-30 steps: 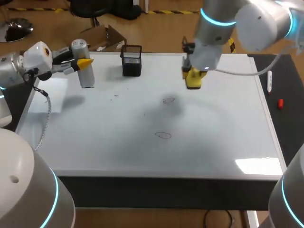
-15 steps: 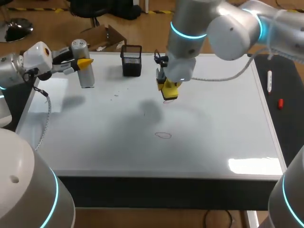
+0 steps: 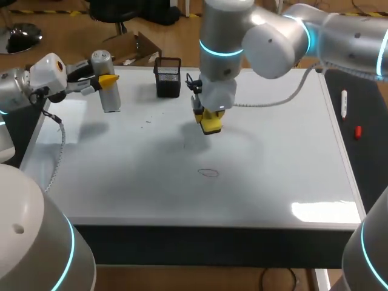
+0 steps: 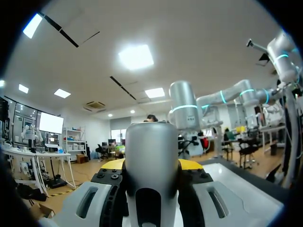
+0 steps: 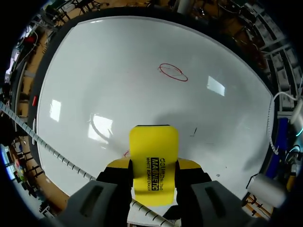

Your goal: Pick up the inspection probe, press it on each red-marked spot on the whiteboard one by one, put down the probe, pick up the eraser, and wipe off all the red marks.

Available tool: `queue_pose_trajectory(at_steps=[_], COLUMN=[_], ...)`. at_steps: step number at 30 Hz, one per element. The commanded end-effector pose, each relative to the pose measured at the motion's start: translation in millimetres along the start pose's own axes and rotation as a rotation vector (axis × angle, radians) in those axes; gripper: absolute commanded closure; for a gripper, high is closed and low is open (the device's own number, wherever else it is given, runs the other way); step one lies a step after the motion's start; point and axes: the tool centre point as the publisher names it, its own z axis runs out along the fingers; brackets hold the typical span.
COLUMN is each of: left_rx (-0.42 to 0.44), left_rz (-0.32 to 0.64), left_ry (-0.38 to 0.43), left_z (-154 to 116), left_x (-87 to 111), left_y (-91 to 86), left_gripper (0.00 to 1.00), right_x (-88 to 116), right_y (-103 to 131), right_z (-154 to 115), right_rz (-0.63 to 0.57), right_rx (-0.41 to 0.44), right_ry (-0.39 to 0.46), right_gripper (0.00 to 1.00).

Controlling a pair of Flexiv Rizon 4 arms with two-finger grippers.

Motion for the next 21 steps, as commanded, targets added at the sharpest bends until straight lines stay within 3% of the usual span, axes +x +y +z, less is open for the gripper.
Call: queue_pose_trajectory(at_steps=[1, 12, 21], left_rx=[-0.001, -0.001, -0.001], left_rz=[0.003, 0.003, 0.003], left_ry=[-0.006, -0.006, -0.006], left_z=[0.8, 0.8, 0.8], left_x=[1.7, 1.7, 1.7], left_y=[-1.6, -1.6, -1.6], left_gripper=[1.0, 1.0, 1.0], right_x=[-2.3, -1.0, 11.9], right_y=[-3.9, -2.1, -2.0], right_z=[16.3, 24.6, 37.4], right_rz=[0.0, 0.003, 0.023], right_rx=[-0.013, -0.022, -0.051], right_ry=[0.003, 0.007, 0.006], right_gripper=[1.0, 1.0, 1.0])
